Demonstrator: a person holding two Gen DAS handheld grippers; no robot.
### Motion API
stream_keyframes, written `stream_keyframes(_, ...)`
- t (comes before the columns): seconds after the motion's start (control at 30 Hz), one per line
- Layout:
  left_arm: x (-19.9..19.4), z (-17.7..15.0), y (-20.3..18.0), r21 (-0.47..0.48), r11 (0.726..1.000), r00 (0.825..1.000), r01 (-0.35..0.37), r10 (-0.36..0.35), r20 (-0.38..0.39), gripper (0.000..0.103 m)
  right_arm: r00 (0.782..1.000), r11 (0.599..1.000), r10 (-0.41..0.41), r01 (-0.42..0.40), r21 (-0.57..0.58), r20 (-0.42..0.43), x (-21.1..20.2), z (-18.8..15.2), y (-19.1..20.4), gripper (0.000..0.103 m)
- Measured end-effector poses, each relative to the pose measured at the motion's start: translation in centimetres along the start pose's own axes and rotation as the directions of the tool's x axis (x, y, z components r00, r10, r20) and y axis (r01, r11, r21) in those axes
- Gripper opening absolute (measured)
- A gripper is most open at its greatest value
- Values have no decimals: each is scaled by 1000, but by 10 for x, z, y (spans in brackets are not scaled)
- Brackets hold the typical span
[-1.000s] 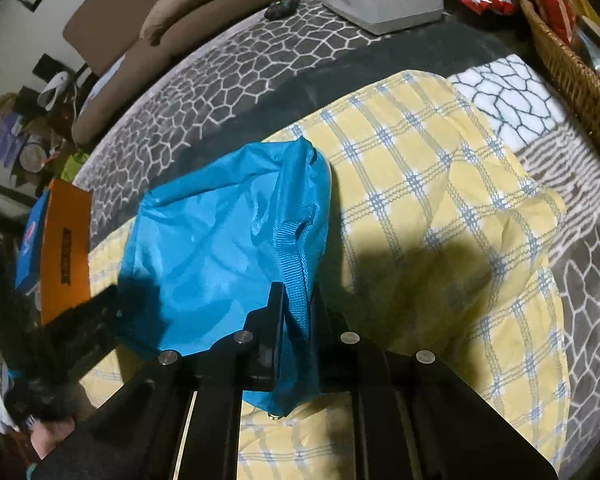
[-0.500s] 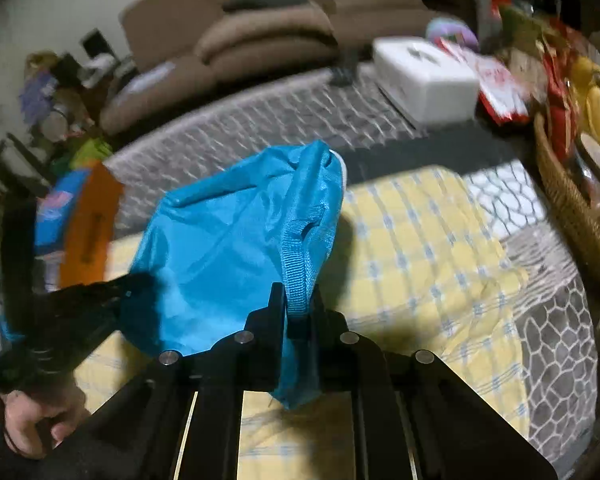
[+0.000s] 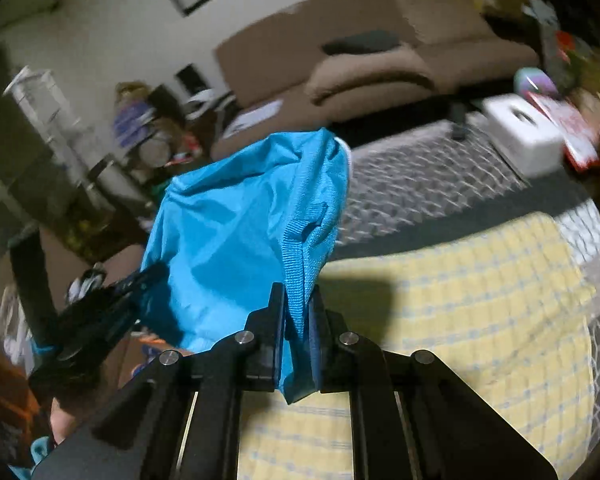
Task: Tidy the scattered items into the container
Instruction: 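Lift the turquoise bag with both tools and carry it over the orange box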
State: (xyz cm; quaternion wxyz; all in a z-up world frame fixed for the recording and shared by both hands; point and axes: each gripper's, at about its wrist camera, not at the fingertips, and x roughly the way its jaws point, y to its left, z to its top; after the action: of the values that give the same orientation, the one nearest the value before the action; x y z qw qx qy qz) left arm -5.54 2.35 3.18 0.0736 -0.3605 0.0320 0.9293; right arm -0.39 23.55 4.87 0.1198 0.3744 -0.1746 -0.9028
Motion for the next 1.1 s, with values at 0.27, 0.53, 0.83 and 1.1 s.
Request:
stream_keyframes(0.27,-9,1,98,-203,979,998,3,11,66,6,1000,996,23,-22,-87,6,21,20,77,10)
stream_keyframes(0.53,-8,-4,161,-306,952,997,-11,34,70,6,1000,988,10,-12,-157,-16,65,32,130,10)
stream_keyframes(0.83,-14,0,203,-402,912,986,-88,138,98,5,999,972,32,-38,-231,-32,97,43,176,10)
stream_keyframes(1.1,-8,-2,227,-438,892,984,-110,159,77,6,998,964,43,-55,-261,-52,116,47,190,10)
